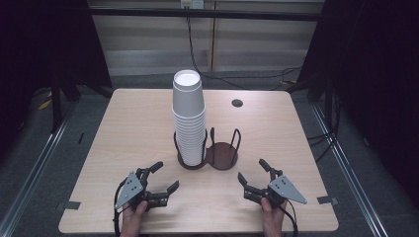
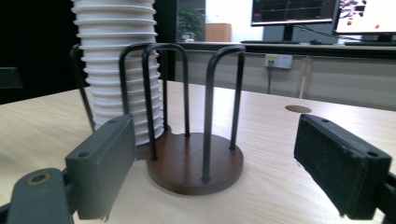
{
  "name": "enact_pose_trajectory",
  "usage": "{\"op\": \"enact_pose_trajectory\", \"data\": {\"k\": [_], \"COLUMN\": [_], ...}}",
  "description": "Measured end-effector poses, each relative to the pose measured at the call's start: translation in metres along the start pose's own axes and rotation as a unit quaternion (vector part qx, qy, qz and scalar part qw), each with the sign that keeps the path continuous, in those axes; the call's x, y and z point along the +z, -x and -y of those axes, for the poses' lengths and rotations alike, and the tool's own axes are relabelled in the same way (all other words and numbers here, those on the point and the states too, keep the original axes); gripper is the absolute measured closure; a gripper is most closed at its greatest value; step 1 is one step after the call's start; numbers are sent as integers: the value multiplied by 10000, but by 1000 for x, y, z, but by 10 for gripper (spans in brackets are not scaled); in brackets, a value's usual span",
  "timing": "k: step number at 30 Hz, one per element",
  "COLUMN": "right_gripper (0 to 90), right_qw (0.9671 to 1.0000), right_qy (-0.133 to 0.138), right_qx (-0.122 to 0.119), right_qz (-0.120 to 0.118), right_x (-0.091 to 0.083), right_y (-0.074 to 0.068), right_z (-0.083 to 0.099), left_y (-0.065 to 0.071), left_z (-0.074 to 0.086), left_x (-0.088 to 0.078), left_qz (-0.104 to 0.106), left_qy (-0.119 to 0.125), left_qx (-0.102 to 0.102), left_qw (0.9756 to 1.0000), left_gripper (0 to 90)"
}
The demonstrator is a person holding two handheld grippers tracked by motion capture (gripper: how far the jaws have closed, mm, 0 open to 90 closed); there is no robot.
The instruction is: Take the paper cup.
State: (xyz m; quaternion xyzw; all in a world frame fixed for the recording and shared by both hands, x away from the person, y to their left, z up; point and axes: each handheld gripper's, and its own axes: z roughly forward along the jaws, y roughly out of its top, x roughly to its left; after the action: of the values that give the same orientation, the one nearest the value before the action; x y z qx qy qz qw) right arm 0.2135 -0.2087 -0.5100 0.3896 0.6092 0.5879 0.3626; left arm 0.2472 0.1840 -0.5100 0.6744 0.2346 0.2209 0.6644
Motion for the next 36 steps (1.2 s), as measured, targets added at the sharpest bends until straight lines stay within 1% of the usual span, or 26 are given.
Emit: {"op": "enact_pose_trajectory", "data": {"k": [3, 4, 6, 7, 8, 9, 10, 12, 13, 14, 15, 16, 17, 18, 19, 20, 21, 22, 24, 25, 27, 28, 30, 32, 35, 36], "right_gripper": [126, 127, 125, 125, 128, 130, 129, 131, 134, 132, 132, 132, 135, 140, 162, 184, 196, 213, 218, 221, 234, 258, 265, 264, 265, 271], "right_qw": [10000, 10000, 10000, 10000, 10000, 10000, 9999, 9998, 9993, 9989, 9983, 9983, 9969, 9964, 9959, 9957, 9958, 9956, 9953, 9938, 9922, 9915, 9901, 9890, 9879, 9866], "right_qy": [7, 38, 3, -8, -7, -35, -91, -160, -365, -469, -572, -572, -773, -840, -875, -874, -853, -830, -817, -889, -944, -932, -867, -858, -925, -903], "right_qx": [-1, 13, 21, 18, 29, 72, 94, 109, 102, 96, 102, 102, 47, 8, -11, -20, -15, -3, -6, 31, 28, 67, 143, 119, 196, 211], "right_qz": [-59, -90, -56, -90, -81, 5, 61, 38, -11, -19, -44, -44, -108, -134, -238, -298, -346, -445, -514, -667, -815, -909, -1091, -1195, -1227, -1343], "right_x": [0, -1, -1, -1, -1, -1, 0, 2, 5, 6, 7, 7, 9, 9, 9, 8, 7, 6, 6, 7, 8, 9, 10, 13, 15, 18], "right_y": [0, 0, 1, 1, 1, 1, 1, 1, 2, 2, 2, 2, 1, 0, 0, -1, -2, -3, -3, -5, -6, -7, -8, -10, -12, -14], "right_z": [0, 0, 0, 0, 0, 0, -1, -1, -3, -3, -4, -4, -6, -7, -9, -11, -13, -15, -18, -23, -29, -32, -39, -45, -50, -56], "left_y": [-1, -2, -1, 0, 0, 1, 1, 1, 0, 1, 0, 0, 0, 0, 0, 2, 0, 1, 1, 1, 1, 1, 1, 1, 1, 1], "left_z": [0, -1, 0, 0, 0, 0, 0, 0, 0, 0, 0, 0, 0, 0, 0, 0, 0, 0, 0, 0, 0, 0, 0, 0, 0, 0], "left_x": [0, 0, 0, 0, 0, 0, 0, 0, 0, 0, 0, 0, 0, -1, -1, -1, -1, -1, -1, -1, -1, -1, -1, -1, -1, -1], "left_qz": [-70, -22, -74, -19, -19, -32, -36, -32, -44, -33, -37, -37, -37, -22, -22, 46, 24, -1, 3, 10, 12, 12, 14, 13, 18, 19], "left_qy": [3, -36, 9, -1, -1, 28, 18, 25, 18, 28, 21, 21, 20, 8, 8, 25, 22, 38, 40, 42, 44, 42, 44, 43, 45, 44], "left_qx": [2, 52, 20, 27, 27, 1, 15, 15, 69, 9, 86, 86, 86, 97, 97, -64, 78, -6, 6, 5, 4, 4, 1, 2, 2, 3], "left_qw": [10000, 10000, 10000, 10000, 10000, 10000, 10000, 10000, 10000, 10000, 10000, 10000, 10000, 10000, 10000, 10000, 10000, 10000, 10000, 10000, 10000, 10000, 10000, 10000, 10000, 10000], "left_gripper": [155, 155, 155, 155, 155, 155, 155, 155, 155, 155, 155, 155, 155, 155, 155, 155, 156, 156, 156, 156, 156, 156, 157, 156, 156, 157]}}
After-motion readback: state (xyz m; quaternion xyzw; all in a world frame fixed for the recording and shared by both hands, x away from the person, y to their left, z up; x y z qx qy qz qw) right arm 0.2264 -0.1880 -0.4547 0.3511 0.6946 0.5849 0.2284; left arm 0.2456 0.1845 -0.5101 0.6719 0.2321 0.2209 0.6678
